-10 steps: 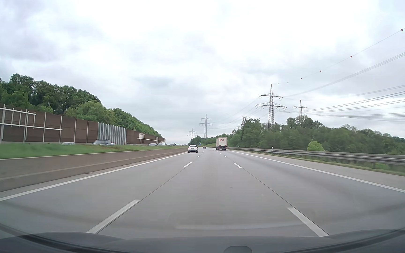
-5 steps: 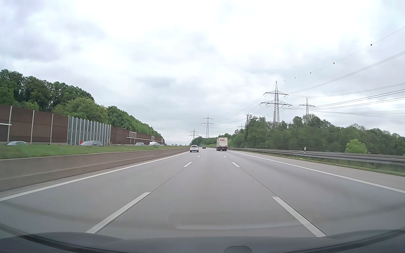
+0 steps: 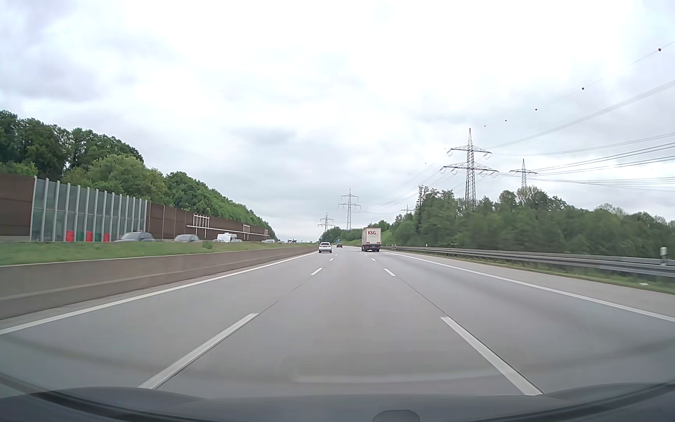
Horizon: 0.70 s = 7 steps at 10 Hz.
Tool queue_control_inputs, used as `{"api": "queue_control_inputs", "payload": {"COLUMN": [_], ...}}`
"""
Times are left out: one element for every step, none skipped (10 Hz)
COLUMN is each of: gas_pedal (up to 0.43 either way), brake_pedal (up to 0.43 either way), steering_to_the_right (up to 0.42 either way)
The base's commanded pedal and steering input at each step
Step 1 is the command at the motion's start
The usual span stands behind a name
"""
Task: Follow the waypoints while adhering to traffic rules and regulations
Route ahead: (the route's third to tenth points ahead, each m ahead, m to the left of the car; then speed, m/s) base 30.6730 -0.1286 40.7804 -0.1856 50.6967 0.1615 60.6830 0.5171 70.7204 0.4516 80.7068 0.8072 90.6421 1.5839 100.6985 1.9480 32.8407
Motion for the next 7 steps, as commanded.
{"api": "queue_control_inputs", "payload": {"gas_pedal": [0.421, 0.421, 0.421, 0.409, 0.398, 0.398, 0.398], "brake_pedal": [0.0, 0.0, 0.0, 0.0, 0.0, 0.0, 0.0], "steering_to_the_right": [-0.004, -0.004, -0.004, -0.004, -0.004, -0.004, -0.004]}}
